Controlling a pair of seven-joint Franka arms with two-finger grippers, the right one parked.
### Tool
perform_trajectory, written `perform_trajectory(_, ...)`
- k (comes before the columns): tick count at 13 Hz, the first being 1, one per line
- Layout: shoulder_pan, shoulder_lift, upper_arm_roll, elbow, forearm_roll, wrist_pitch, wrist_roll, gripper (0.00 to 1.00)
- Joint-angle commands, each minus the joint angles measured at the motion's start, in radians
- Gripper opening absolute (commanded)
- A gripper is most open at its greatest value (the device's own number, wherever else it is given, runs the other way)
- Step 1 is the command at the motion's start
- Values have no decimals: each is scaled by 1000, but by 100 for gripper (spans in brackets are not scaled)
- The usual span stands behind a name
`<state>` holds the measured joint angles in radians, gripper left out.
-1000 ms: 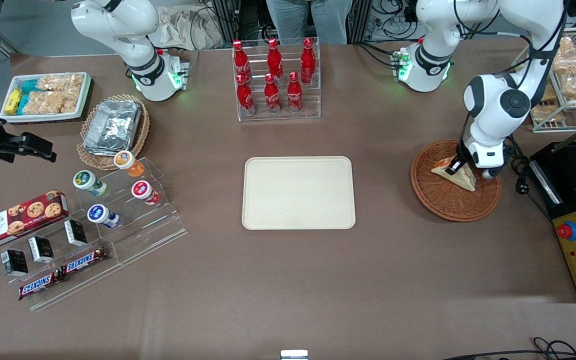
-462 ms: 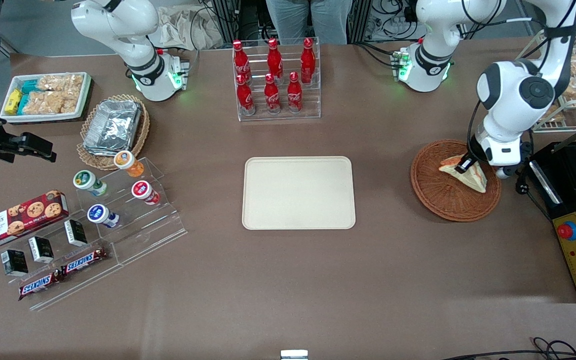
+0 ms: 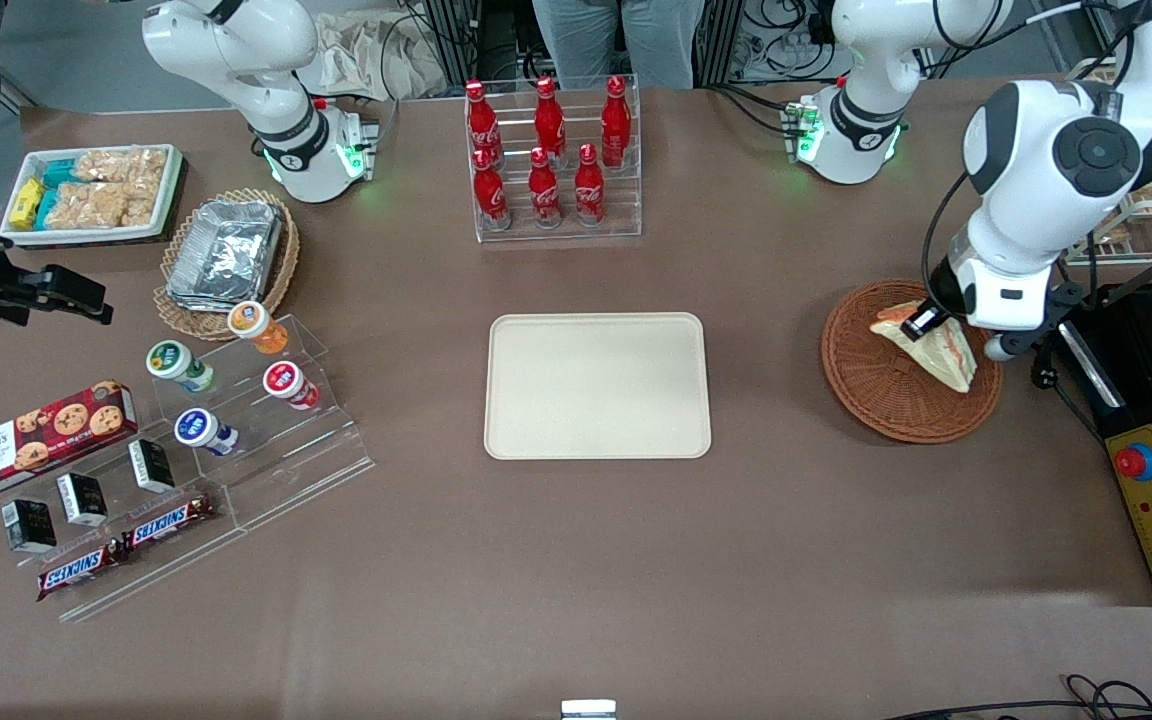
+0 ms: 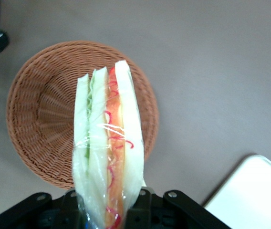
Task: Place sandwich from basket to tray
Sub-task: 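Carry the held sandwich with the left gripper over the white tray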
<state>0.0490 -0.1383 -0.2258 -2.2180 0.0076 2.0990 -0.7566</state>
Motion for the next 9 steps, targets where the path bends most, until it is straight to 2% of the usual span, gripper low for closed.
perform_trajectory(1,-9,57,-61,95,2,-51,61,0)
perform_trajectory(4,-21,66,-118,124,-4,-57,141,0)
perform_trajectory(6,-20,78,-188,145,-3,-60,193,0)
perform_trajectory(9,-21,100,-219,179,-3,-73,226,0)
